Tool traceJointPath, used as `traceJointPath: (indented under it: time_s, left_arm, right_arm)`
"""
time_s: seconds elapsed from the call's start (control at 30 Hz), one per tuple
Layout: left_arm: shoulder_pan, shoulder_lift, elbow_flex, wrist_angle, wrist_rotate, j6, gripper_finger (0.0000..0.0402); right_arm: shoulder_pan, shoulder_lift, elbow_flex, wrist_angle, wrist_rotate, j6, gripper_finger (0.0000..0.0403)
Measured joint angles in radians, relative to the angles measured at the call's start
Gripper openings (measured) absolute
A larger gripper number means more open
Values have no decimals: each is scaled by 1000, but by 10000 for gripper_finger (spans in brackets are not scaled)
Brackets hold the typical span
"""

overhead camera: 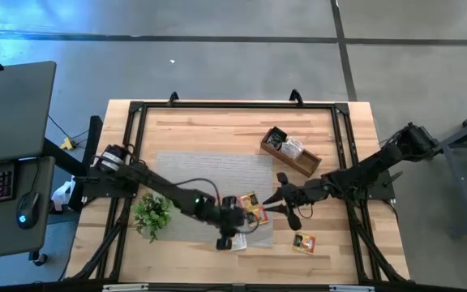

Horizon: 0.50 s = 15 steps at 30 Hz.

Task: Pick & Place Tea
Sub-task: Put the orange tea bag into the middle section of the wooden organizer

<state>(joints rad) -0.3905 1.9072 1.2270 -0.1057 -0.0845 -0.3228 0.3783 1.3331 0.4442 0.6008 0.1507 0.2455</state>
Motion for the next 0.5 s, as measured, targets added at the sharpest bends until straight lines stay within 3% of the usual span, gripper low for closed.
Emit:
traceJointPath:
  time_s: [0.27, 0.4, 0.5]
  left_arm:
    - [79, 32, 4, 9, 214, 12, 129]
    - [70, 74, -2, -4, 256, 27, 129]
    - [63, 105, 5, 16, 228, 30, 129]
  right_arm:
    - [-5, -1, 0, -37, 0, 17, 89]
    - [-5, -1, 0, -42, 0, 35, 89]
    - [-4, -1, 0, -44, 0, 43, 89]
